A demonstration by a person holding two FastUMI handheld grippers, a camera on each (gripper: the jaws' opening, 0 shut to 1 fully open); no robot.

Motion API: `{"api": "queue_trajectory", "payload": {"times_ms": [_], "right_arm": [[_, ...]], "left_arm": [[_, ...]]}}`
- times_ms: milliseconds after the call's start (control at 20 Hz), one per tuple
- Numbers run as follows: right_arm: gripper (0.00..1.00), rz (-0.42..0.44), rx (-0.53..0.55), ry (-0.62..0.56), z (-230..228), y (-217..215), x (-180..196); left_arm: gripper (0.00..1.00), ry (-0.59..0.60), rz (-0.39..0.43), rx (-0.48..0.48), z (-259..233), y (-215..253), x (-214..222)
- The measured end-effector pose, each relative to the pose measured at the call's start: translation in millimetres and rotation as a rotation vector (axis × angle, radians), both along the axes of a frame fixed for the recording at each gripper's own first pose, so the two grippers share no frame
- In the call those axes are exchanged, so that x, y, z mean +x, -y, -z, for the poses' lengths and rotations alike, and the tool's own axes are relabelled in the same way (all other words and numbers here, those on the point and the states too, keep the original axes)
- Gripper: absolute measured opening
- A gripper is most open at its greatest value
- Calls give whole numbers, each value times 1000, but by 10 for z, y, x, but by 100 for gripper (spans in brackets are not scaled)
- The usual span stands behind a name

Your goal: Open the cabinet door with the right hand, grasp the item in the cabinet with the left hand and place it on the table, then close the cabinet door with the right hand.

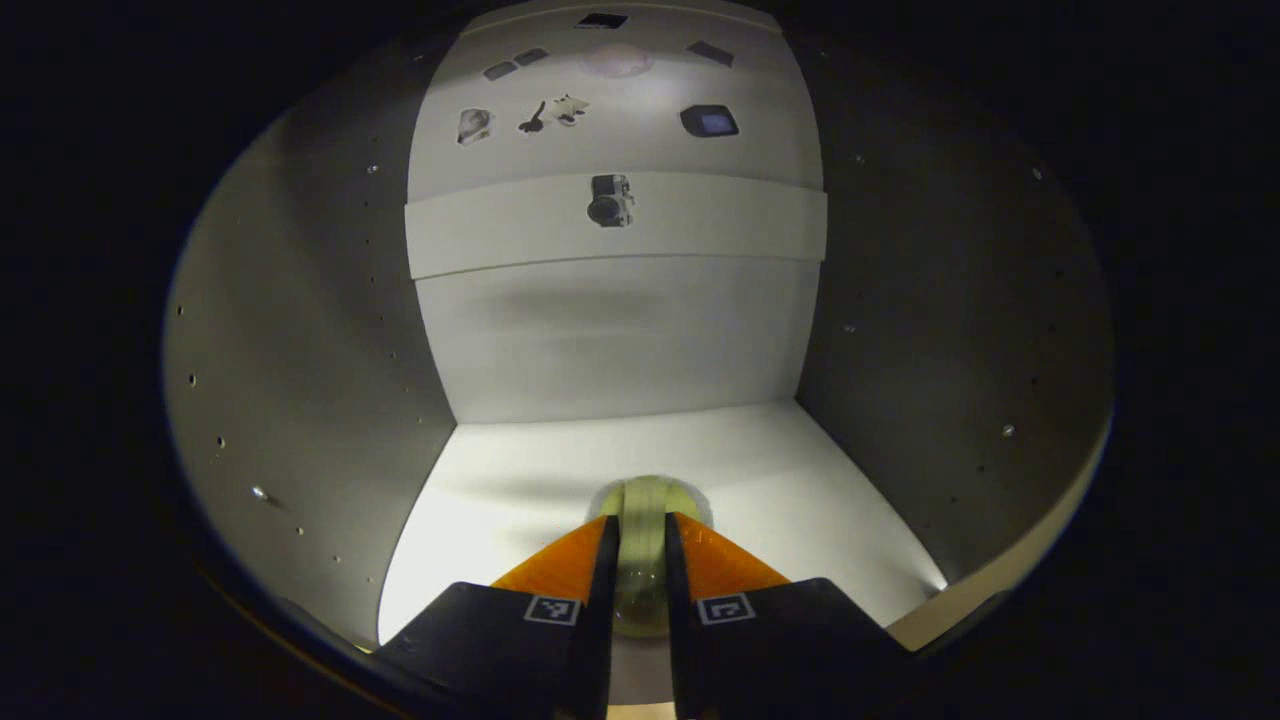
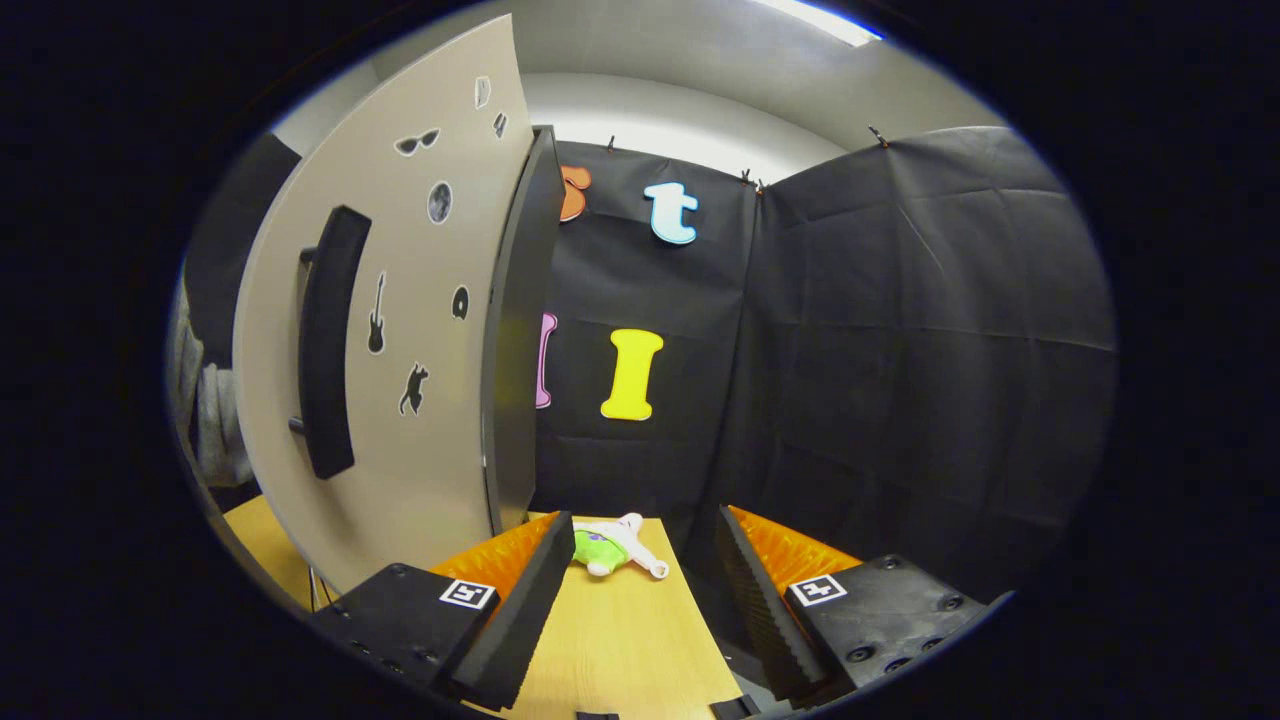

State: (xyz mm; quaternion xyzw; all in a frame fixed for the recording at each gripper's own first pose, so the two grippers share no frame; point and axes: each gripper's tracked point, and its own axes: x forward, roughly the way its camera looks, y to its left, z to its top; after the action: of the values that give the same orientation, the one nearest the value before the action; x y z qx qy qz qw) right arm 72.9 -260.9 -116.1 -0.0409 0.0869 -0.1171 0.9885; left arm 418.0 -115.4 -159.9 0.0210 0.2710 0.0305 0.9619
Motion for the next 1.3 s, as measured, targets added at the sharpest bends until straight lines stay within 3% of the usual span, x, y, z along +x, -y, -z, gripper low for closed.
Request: {"api": "queue_trajectory", "payload": {"times_ms": [300,550,950,1300], "right_arm": [[91,-19,-1,0,-4,-63,65],[92,-17,4,21,-88,-96,12],[90,-62,3,41,-257,-601,-192],[91,0,77,80,-389,-811,-473]], "left_arm": [[20,-16,19,-28,-19,86,-58],[20,16,39,-84,-301,56,-439],[19,105,120,-160,-773,-101,-1808],[20,51,128,-224,-346,-293,-2841]]}}
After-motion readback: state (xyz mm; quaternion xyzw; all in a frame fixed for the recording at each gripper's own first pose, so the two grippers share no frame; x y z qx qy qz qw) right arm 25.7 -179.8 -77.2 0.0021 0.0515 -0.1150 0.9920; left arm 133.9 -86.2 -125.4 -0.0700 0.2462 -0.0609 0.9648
